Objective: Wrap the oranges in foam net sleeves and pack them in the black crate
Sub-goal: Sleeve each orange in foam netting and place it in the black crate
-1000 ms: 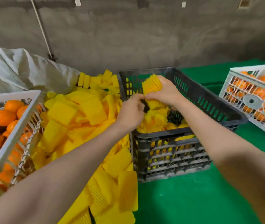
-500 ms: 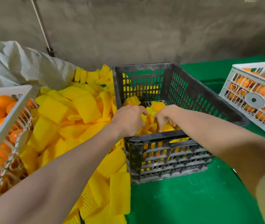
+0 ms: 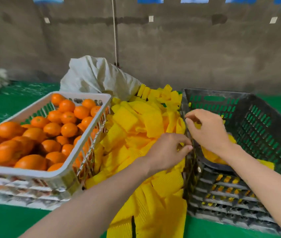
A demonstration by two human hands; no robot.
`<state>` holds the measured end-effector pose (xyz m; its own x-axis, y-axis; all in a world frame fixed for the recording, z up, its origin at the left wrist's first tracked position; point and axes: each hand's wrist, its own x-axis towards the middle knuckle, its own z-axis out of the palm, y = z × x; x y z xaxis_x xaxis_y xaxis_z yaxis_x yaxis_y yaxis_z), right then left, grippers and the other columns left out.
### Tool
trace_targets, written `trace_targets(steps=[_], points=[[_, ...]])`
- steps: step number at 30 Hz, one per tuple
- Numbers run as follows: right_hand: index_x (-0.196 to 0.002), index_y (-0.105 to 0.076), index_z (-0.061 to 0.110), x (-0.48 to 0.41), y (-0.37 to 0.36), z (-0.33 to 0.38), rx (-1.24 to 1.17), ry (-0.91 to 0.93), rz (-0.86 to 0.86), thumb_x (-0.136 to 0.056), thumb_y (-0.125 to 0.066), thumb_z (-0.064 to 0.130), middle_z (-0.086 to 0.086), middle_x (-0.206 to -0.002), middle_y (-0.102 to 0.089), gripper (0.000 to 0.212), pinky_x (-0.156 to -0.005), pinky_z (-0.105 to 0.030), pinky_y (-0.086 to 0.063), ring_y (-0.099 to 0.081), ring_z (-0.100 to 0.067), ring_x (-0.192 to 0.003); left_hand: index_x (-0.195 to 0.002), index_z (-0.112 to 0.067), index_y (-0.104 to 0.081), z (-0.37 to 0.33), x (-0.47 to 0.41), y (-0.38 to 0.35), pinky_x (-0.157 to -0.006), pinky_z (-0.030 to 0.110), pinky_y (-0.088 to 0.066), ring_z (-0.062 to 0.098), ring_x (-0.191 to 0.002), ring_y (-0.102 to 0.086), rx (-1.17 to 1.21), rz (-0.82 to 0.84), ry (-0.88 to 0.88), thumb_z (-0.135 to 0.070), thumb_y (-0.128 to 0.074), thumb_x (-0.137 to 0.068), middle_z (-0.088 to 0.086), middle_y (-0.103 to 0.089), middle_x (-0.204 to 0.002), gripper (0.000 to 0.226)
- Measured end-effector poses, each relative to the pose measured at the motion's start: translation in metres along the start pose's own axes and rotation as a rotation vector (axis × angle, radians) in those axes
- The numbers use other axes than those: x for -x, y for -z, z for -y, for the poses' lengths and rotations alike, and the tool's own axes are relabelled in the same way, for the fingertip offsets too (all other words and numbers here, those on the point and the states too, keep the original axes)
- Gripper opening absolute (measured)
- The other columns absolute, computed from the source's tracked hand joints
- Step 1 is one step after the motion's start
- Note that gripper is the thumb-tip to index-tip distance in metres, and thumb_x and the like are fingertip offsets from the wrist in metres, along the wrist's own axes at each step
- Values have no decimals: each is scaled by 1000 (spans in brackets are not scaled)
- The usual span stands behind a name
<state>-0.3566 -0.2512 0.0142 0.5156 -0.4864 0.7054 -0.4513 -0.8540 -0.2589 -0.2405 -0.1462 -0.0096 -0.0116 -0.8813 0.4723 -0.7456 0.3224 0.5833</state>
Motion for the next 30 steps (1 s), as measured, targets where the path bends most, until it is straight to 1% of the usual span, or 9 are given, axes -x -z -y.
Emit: trace_targets(steps=[2, 4, 9, 13, 16, 19, 22, 25, 30], points=[[-87, -68, 8, -3, -13, 34, -99, 58, -15, -83, -57, 17, -7, -86, -69, 15, -71, -35, -52, -64, -24, -79, -90, -4, -73, 9, 12, 27, -65, 10, -39, 5, -76, -58, 33, -86, 52, -9, -63, -88, 7, -72, -88, 11], [-84, -68, 8, -8, -27, 62, -165, 103, -6, -82, -59, 15, -6, -82, -69, 12, -67, -34, -52, -64, -23, -76, -92, -5, -73, 21, 25, 59, -64, 5, -36, -2, -72, -54, 28, -175, 114, -10, -64, -89, 2, -72, -86, 11], [-83, -68, 11, -15, -67, 115, -275, 154, 121, -83, -57, 18, -3, -78, -68, 13, -63, -34, -51, -63, -20, -72, -100, -8, -72, 70, 71, 145, -69, 9, -46, 7, -84, -62, -88, -333, 301, -15, -61, -92, 0, -70, -94, 15], [-85, -68, 8, -17, -98, 146, -292, 151, 248, -85, -60, 15, -5, -81, -69, 10, -66, -41, -53, -63, -22, -75, -103, -5, -71, 116, 112, 205, -67, 11, -43, 11, -90, -62, -242, -443, 486, -13, -61, -92, 8, -70, -105, 16], [-87, -68, 7, -23, -115, 176, -347, 157, 311, -85, -63, 9, -6, -83, -69, 6, -69, -39, -53, -62, -19, -76, -106, -4, -70, 141, 138, 238, -68, 11, -39, 15, -96, -62, -329, -486, 586, -12, -63, -90, 11, -69, -111, 19], [-91, -68, 6, -34, -135, 217, -436, 176, 350, -84, -64, 9, -8, -88, -70, 9, -74, -37, -51, -63, -21, -81, -106, -3, -69, 155, 158, 259, -74, 16, -41, 14, -96, -61, -352, -515, 616, -11, -62, -91, 13, -69, -111, 18], [-108, -64, 9, -45, -164, 261, -504, 168, 466, -84, -66, 19, -8, -105, -66, 27, -80, -32, -49, -61, -19, -97, -108, -2, -69, 164, 173, 277, -82, 25, -43, 25, -105, -63, -352, -561, 639, -9, -58, -92, 15, -68, -113, 20], [-130, -48, 20, -56, -197, 303, -562, 96, 700, -83, -66, 38, -1, -131, -52, 53, -86, -27, -43, -49, -14, -118, -107, -2, -70, 175, 183, 297, -82, 27, -42, 30, -105, -62, -385, -590, 717, -8, -56, -92, 16, -69, -111, 21], [-142, -25, 34, -63, -242, 344, -644, -125, 977, -77, -66, 55, -1, -149, -31, 80, -104, -39, -39, -37, -22, -132, -111, -2, -68, 197, 193, 316, -77, 28, -40, 32, -107, -58, -387, -355, 859, 3, -49, -83, 16, -66, -116, 34]])
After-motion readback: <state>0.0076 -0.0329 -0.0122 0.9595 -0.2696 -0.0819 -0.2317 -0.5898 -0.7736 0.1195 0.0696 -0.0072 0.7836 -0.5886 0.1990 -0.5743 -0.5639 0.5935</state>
